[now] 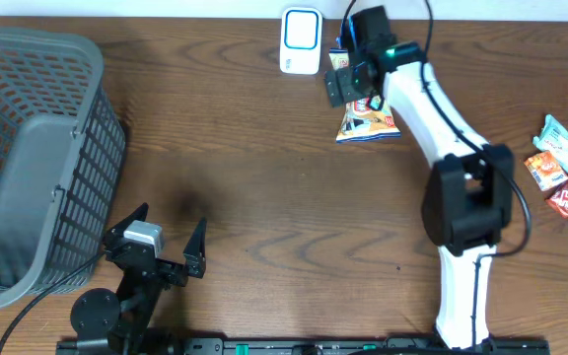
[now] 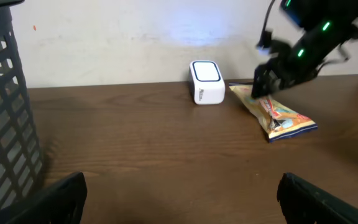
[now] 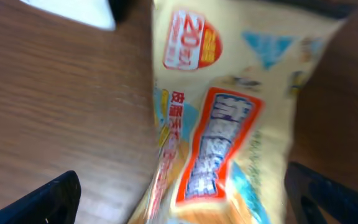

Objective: Scan the item barcode
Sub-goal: 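Carry the wafer bag to the table's right edge and release it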

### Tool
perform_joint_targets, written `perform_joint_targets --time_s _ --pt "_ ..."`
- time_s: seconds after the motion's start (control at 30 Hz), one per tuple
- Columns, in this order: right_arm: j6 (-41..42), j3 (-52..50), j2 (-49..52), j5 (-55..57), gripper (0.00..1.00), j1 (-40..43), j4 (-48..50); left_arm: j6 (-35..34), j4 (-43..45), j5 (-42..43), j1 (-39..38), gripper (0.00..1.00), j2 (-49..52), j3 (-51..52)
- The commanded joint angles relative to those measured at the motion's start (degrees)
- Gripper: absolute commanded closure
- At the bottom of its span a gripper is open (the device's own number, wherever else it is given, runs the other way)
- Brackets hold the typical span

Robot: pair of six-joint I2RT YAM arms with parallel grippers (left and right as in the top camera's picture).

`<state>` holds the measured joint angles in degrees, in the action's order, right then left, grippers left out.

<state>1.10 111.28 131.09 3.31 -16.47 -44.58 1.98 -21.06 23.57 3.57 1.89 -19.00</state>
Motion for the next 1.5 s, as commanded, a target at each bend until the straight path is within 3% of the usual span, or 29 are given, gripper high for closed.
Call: perform_joint_targets --time_s 0.0,0.13,0.17,0.2,0.27,0.3,0.43,0.57,0.73,0.93,1.3,1.33,1.37,1.4,1.43,1.47 --pt "2.0 0.2 4.9 5.2 0.01 -0.2 0.7 0.8 0.1 -0.3 -0.2 0.02 -0.1 -0.3" --pt "4.7 0.2 7.9 13.4 0.02 -0.8 1.6 0.8 0.1 -0.3 -0.2 0.02 -0.1 -0.3" --pt "4.7 0.2 8.4 13.6 0.11 -0.8 1.6 0.8 0.1 -0.3 -0.2 0.02 -0.1 -0.3" --pt "4.7 0.2 8.5 13.3 0.29 -0.8 1.3 0.8 0.1 -0.3 -0.2 0.02 -0.1 -0.3" --pt "5.1 0.2 8.5 12.3 0.92 -0.5 -0.1 0.8 0.1 -0.3 -0.2 0.02 -0.1 -0.3" --pt "5.8 0.2 8.3 12.2 0.99 -0.4 -1.0 0.8 0.1 -0.3 -0.2 0.02 -0.1 -0.3" --pt "6.7 0.3 7.2 11.8 0.99 0.4 -5.5 0.8 0.1 -0.3 -0.2 0.02 -0.1 -0.3" --pt "12.7 0.3 4.2 17.9 0.99 3.3 -10.5 0.8 0.1 -0.3 -0.2 0.02 -0.1 -0.3" --pt "19.8 0.2 -1.2 26.6 0.99 10.1 -17.0 0.8 0.1 -0.3 -0.2 0.02 -0.1 -0.3" --pt "20.3 -0.3 -1.5 33.5 0.99 19.5 -19.7 0.8 0.1 -0.3 -0.2 0.02 -0.1 -0.3" --pt "10.9 -2.1 -1.4 19.4 0.99 33.6 -14.7 0.8 0.1 -0.3 -0.2 0.02 -0.1 -0.3" --pt "10.8 -2.1 -1.4 18.4 0.84 34.2 -14.6 0.8 0.1 -0.3 -0.2 0.02 -0.1 -0.3" --pt "10.8 -2.1 -1.4 17.9 0.62 34.5 -14.6 0.8 0.1 -0.3 -0.2 0.02 -0.1 -0.3" --pt "10.8 -2.0 -1.5 17.4 0.36 34.7 -14.6 0.8 0.1 -0.3 -0.2 0.02 -0.1 -0.3" --pt "10.8 -1.8 -1.6 17.2 0.01 34.7 -15.0 0.8 0.1 -0.3 -0.2 0.02 -0.1 -0.3" --pt "10.9 -1.6 -2.0 17.1 0.01 34.6 -15.5 0.8 0.1 -0.3 -0.2 0.02 -0.1 -0.3"
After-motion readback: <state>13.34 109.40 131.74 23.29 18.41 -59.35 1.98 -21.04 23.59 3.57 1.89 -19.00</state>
